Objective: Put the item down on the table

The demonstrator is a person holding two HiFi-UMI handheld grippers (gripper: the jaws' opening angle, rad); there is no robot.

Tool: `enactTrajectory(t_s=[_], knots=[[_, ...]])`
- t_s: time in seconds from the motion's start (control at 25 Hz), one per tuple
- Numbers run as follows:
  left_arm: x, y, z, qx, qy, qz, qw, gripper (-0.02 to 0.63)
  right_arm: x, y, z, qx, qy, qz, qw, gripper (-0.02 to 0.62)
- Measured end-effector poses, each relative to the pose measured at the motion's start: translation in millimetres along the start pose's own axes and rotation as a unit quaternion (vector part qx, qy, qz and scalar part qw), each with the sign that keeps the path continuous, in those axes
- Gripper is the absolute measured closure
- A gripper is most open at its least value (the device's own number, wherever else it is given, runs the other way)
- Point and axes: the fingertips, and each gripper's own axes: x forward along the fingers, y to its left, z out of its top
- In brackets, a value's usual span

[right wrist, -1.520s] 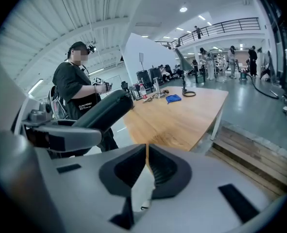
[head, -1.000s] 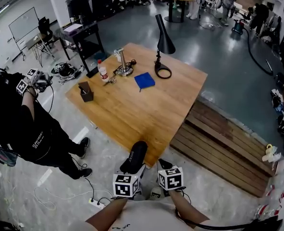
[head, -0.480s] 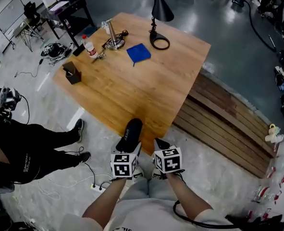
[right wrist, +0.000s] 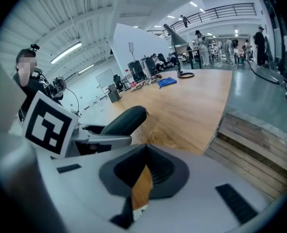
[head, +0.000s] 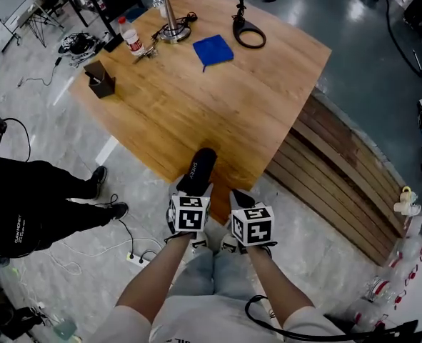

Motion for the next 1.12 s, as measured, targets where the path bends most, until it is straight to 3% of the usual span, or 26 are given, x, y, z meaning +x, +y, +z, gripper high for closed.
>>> enactTrajectory(t_s=[0.24,0.44,0.64,0.84,1.12], knots=[[38,11,-8,-0.009,0.026,0.011,0.9996,0.264,12,3,0,0.004,0.000,0.012,1.000,0.592],[56,17,-7,-0.020,0.020,0.009,0.9996,0.262,18,4,-2,0.003,0.005,0.019,1.000,0.592],[58,15,-11,-0.029,0.028,-0.008,0.9992,0.260,22,5,-3,0.002,0.010,0.022,1.000,0.592],[51,9,-10,-0.008,0.018,-0.021,0.9996,0.209,20,7,-6,0.002,0.010,0.025,1.000,0.592],[44,12,6,-0.005,0.002,-0.029,0.9996,0.206,22,13,-9,0.004,0.016,0.029,0.999,0.592]])
